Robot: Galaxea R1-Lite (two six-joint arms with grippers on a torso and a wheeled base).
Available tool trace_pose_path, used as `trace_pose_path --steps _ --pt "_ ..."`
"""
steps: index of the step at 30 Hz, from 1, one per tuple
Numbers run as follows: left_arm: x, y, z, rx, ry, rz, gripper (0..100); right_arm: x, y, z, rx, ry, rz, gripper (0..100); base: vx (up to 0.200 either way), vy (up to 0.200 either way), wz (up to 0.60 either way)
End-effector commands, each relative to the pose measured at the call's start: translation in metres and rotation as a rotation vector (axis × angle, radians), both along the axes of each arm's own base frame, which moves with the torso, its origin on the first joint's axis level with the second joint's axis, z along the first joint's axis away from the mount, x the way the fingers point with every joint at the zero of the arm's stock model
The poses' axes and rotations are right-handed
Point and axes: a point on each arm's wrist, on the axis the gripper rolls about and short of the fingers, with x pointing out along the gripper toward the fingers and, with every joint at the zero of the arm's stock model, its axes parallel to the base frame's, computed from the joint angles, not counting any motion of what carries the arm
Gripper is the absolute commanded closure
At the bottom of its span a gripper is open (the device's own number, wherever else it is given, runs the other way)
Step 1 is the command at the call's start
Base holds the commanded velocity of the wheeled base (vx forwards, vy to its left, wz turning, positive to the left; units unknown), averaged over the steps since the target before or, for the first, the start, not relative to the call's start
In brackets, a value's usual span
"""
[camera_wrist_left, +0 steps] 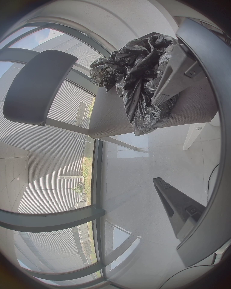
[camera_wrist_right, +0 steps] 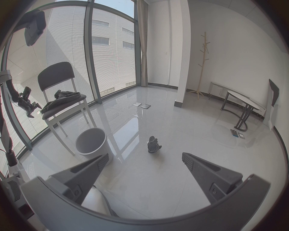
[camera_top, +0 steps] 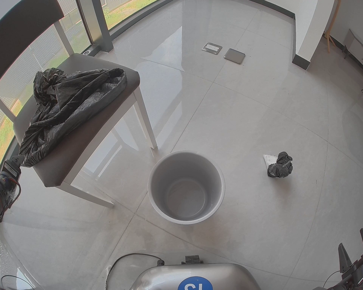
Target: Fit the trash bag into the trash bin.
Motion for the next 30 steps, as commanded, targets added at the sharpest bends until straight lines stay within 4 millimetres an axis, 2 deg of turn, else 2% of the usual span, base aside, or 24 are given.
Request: trace_pose_path --steps 1,10,11,19,30 --pt "0.004 0.001 -0.002 0.002 0.018 -0.002 0 0.0 0.0 -0.005 0.0 -0.001 -0.001 0 0.0 0.0 0.0" --pt "0.013 0.003 -0.004 0.015 0.007 0.027 0 0.0 0.0 -0.005 0.001 -0.001 -0.001 0 0.0 0.0 0.0" --pt "0.015 0.003 -0.004 0.02 -0.005 0.029 100 0.0 0.0 -0.005 0.001 -0.001 -0.001 0 0.0 0.0 0.0" --pt "0.018 0.004 -0.001 0.017 -0.008 0.017 100 0.0 0.0 -0.005 0.001 -0.001 -0.001 0 0.0 0.0 0.0" --pt "0.01 0.003 -0.001 -0.001 0.008 0.023 100 0.0 0.0 -0.005 0.0 0.001 -0.004 0 0.0 0.0 0.0"
